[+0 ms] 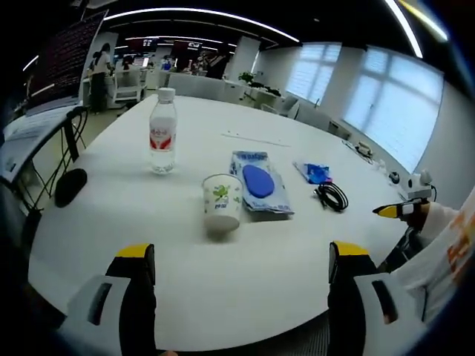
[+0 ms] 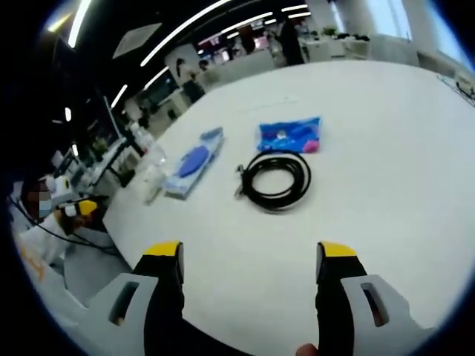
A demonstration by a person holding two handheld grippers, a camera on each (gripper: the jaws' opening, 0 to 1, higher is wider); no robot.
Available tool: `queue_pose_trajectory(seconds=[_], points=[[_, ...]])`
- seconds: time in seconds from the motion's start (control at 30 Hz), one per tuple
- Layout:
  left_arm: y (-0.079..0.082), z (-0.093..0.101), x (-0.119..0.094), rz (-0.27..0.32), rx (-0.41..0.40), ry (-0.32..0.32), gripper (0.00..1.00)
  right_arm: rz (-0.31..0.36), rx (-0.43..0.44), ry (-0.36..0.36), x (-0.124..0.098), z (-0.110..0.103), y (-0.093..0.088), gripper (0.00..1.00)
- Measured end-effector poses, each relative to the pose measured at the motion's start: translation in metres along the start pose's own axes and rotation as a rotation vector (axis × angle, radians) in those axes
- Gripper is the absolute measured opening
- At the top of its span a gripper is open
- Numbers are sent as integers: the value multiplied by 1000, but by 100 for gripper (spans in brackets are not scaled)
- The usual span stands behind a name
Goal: Arrange the tabletop items into an orderly group along one side of the table until the central work area is clear of visible clutter.
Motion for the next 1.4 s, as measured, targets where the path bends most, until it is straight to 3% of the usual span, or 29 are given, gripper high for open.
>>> queue_pose_trajectory(seconds=[0.47, 0.9, 1.0, 1.2, 1.4], points=[[12, 0, 28, -57, 19, -1, 89, 27, 32, -12, -10, 3, 1, 70], [36, -9, 84, -118, 17, 9, 77, 37, 72, -37, -28, 4, -13, 69], [35, -9, 93, -154, 33, 13, 73, 63, 125, -21, -33, 4, -11, 69], [24, -11, 110, -241, 33, 24, 67, 91, 140, -20, -36, 6, -1, 69], [22, -13, 121, -263, 58, 49, 61, 95, 142, -10, -34, 1, 1, 69]])
Point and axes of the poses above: the point that each gripper's makers call its tool centre point, and the gripper's own axes: x roughly forward along the fingers, z roughly to its right, y roughly out of its top, the point moved 2 cm from there along -x, roughly backward along the fingers, and after that the axes turned 2 degrees about x, right-handed, at the moved point
